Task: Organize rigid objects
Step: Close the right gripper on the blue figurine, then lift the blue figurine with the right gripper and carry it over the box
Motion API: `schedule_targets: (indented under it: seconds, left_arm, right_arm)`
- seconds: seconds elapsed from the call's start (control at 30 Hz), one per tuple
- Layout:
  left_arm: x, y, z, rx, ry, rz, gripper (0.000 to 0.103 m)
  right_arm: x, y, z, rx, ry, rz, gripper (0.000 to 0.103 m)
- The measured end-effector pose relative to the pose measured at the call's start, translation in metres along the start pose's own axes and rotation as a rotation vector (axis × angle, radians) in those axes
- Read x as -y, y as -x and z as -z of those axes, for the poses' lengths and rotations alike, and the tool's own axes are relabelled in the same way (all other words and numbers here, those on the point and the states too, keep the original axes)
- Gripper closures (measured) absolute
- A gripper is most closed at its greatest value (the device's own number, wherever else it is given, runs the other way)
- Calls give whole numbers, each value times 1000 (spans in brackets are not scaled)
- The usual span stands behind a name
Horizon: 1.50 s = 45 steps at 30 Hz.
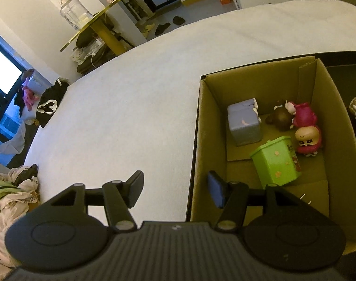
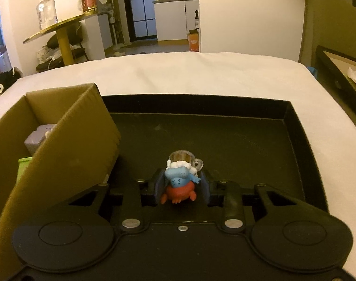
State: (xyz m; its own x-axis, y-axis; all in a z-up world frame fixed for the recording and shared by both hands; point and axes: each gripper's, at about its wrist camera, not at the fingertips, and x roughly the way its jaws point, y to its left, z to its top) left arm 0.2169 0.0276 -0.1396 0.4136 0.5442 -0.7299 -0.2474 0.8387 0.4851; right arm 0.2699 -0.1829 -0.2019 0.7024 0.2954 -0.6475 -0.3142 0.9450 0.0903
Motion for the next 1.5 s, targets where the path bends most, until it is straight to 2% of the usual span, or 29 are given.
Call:
schedule_targets:
  seconds: [0.3, 0.6, 0.77, 0.9, 1.5]
  left_arm:
    - [-7, 7, 9, 37, 21, 54, 45]
    - [-18, 11, 15, 59, 59, 101, 45]
    - [-25, 10, 18, 64, 86, 110, 45]
    - [-31, 9, 20, 62, 109, 147, 45]
    - [-50, 4, 32, 70, 178, 275, 45]
  right_arm:
    - [11, 24, 6, -16, -43, 29, 70]
    - [13, 53, -3, 20, -36, 60, 70]
    - [4, 61, -10, 28, -4, 88, 70]
    - [-5, 70, -16, 42, 16, 95, 70]
    - [-62, 89, -51, 92, 128, 73, 70]
